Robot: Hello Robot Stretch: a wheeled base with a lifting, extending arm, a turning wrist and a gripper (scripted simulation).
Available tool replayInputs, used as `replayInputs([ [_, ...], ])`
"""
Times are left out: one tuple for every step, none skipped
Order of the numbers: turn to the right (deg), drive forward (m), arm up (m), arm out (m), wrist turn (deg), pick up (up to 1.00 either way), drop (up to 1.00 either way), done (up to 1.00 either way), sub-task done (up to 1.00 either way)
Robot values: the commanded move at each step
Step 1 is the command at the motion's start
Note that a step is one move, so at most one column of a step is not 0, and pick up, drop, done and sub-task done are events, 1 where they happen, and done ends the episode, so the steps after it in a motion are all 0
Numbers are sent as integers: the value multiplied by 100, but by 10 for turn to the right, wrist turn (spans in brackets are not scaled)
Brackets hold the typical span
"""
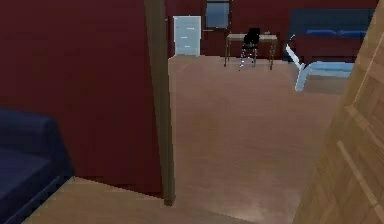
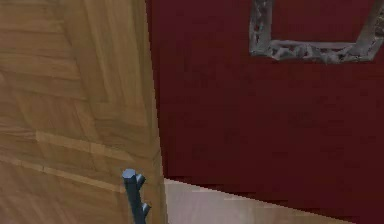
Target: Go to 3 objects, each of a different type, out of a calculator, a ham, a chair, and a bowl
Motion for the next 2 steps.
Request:
replayInputs([
  [90,0,0,0,0,0,0,0,0],
  [0,90,0,0,0,0,0,0,0],
])
